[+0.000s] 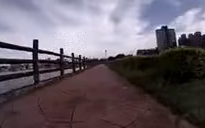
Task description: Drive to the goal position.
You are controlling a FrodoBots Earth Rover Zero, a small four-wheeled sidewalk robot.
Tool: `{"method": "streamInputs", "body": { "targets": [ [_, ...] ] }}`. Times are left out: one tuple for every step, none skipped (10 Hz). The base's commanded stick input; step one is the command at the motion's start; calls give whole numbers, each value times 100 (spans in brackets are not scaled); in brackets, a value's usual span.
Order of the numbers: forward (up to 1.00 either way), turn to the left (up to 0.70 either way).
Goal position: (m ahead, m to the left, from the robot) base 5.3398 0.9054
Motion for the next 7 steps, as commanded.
{"method": "streamInputs", "body": {
  "targets": [
    [70,11],
    [70,11],
    [70,11],
    [70,11],
    [70,11],
    [70,11],
    [70,11]
  ]
}}
